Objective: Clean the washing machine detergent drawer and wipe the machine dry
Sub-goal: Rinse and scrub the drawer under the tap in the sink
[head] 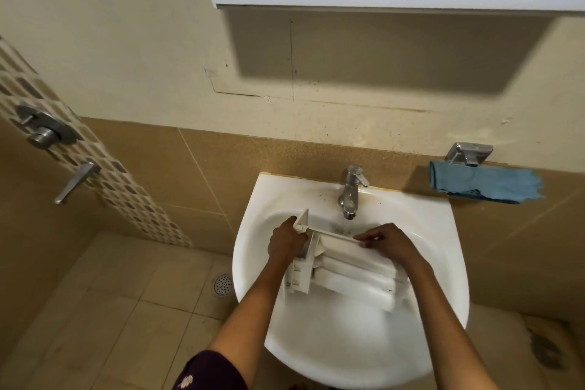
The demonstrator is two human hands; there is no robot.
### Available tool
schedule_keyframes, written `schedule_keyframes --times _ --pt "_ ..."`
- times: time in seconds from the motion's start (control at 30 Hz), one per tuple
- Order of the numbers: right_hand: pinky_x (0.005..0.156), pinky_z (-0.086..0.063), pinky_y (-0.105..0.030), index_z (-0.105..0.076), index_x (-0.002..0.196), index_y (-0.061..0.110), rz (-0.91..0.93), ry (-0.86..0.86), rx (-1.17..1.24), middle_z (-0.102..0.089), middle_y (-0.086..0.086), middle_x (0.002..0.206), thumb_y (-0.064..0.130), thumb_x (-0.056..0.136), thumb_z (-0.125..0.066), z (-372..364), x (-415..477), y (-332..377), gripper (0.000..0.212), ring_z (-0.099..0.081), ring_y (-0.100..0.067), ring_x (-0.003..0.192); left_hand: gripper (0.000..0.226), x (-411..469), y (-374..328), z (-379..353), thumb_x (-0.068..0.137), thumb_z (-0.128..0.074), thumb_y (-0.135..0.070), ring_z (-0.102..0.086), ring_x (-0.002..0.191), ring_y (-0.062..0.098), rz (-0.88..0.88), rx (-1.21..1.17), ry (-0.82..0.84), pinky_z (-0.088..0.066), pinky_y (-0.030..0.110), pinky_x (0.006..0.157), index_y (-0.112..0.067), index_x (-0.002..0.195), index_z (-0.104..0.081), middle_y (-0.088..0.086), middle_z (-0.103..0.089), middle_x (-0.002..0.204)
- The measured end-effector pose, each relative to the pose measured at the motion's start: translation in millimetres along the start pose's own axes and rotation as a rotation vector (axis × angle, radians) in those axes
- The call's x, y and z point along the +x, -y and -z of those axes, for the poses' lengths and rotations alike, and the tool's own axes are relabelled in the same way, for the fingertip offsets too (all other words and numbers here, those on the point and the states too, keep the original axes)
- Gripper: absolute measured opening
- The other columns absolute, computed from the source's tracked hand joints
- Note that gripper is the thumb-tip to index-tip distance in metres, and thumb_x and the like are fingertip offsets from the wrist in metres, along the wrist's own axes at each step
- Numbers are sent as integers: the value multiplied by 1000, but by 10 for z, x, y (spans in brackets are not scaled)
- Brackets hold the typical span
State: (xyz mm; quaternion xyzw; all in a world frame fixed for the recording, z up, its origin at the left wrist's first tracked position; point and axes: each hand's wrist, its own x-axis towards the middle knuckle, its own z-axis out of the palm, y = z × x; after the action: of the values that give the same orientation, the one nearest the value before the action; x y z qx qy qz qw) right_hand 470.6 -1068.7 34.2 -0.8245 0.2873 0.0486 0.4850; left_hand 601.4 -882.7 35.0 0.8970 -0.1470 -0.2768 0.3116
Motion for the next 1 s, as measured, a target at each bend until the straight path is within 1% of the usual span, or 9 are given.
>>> schedule_keyframes --times 0.13,0.27,0.4,0.5,0.6,0.67,0.73,0.83,1.0 --pt "59 -38 0 -74 95 6 -70 -39 96 -71 -1 82 3 75 -74 210 -113 -195 20 -57 -4 75 37 0 0 5 88 -59 -34 -58 109 32 9 -2 5 -45 34 87 -18 121 -55 10 -63 117" --pt "64 -41 -12 -75 91 8 -153 -39 122 -71 -6 89 5 75 -74 343 -178 -309 17 -59 -14 87 34 -7 -9 -2 88 -58 -31 -58 108 32 4 -6 5 -45 34 88 -17 119 -56 12 -64 116" --pt "54 -39 -3 -71 97 1 -85 -80 190 -66 -6 83 1 86 -62 285 -148 -76 15 -55 -11 72 32 -6 -14 6 88 -58 -31 -59 107 32 3 3 -7 -46 34 87 -16 116 -56 11 -64 114" --pt "50 -44 -9 -59 108 -5 -140 -140 564 -59 -15 80 -6 96 -38 34 100 154 25 -48 -16 64 31 -16 -18 -1 87 -59 -31 -59 106 32 -10 -1 -7 -47 35 87 -15 114 -56 11 -65 113" --pt "60 -56 -29 -53 88 -9 -424 -154 1191 -59 -18 73 -8 96 -27 -170 340 301 27 -52 -25 70 30 -30 -27 7 87 -58 -28 -59 106 32 -16 -4 -7 -46 35 87 -14 114 -57 12 -65 113" --pt "56 -54 -31 -50 79 -4 -547 -146 1379 -52 -16 74 -6 95 -24 -212 436 331 30 -49 -26 68 30 -33 -24 11 88 -57 -26 -59 107 32 -21 -1 -1 -46 35 88 -14 114 -56 12 -64 114" --pt "47 -45 -24 -47 77 0 -614 -157 1358 -45 -13 72 -5 92 -21 -238 496 352 31 -42 -22 62 28 -43 -26 18 88 -57 -26 -59 107 32 -30 -1 -1 -45 35 88 -13 113 -57 12 -65 113" --pt "54 -29 -22 -43 75 2 -645 -151 1252 -38 -11 71 -5 90 -17 -299 535 378 31 -34 -18 60 28 -50 -25 17 88 -57 -26 -59 106 31 -37 -6 -5 -45 35 88 -13 113 -57 11 -65 112" --pt "56 -33 -23 -47 80 2 -622 -175 1214 -43 -11 72 -2 91 -21 -328 576 286 29 -40 -19 61 29 -50 -34 28 89 -57 -26 -60 106 31 -42 -2 -4 -45 34 88 -13 114 -56 11 -65 113"
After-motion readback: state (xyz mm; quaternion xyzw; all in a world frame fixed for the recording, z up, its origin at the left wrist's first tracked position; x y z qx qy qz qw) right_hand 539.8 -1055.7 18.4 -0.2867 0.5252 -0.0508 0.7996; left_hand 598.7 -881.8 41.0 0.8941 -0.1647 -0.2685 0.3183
